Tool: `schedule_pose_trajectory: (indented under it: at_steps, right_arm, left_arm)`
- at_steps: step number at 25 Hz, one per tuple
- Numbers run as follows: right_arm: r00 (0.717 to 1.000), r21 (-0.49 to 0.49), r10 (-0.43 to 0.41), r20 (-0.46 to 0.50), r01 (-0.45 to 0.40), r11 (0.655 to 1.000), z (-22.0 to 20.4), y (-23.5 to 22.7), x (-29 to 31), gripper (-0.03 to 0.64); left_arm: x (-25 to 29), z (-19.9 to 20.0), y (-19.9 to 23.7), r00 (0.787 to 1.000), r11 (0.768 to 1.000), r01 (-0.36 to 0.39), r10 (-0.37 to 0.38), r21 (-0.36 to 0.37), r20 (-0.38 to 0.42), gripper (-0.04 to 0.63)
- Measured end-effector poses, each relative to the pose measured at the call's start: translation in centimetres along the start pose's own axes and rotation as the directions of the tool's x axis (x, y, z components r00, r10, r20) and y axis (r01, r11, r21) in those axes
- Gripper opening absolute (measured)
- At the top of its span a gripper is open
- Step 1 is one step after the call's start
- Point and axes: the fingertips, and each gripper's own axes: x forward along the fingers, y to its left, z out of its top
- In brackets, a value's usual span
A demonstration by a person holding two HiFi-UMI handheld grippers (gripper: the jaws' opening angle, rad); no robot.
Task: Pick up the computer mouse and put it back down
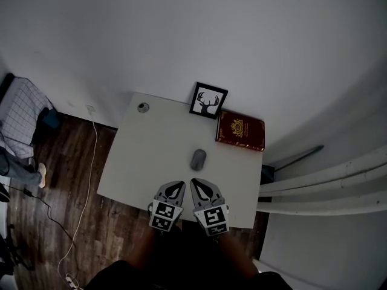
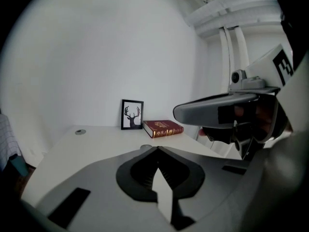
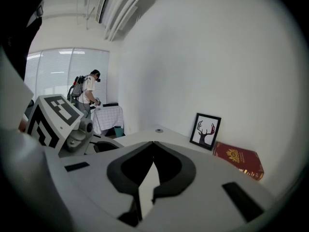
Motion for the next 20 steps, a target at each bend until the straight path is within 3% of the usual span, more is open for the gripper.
schedule_pose_trajectory:
  at_steps: [10, 15, 20]
  right_arm:
    - [0.999, 0.029, -0.020, -0.049, 0.022, 0.999, -3.2, 1.9, -3.5, 0.020]
    - [1.000, 0.029, -0.010, -0.017, 0.011, 1.000, -2.8, 1.4, -5.2, 0.020]
    - [0.998, 0.016, -0.021, 0.056, 0.020, 1.000, -1.2, -0.6, -9.3, 0.020]
  left_arm:
    - [-3.3, -1.9, -2.9, 1.000, 0.999, 0.021, -0.020, -0.041, 0.017, 0.002]
    - [-3.5, -1.0, -4.3, 1.000, 1.000, 0.000, 0.000, -0.007, 0.025, 0.002]
    - [-3.9, 1.7, -8.0, 0.996, 0.999, -0.019, 0.022, -0.034, 0.089, 0.002]
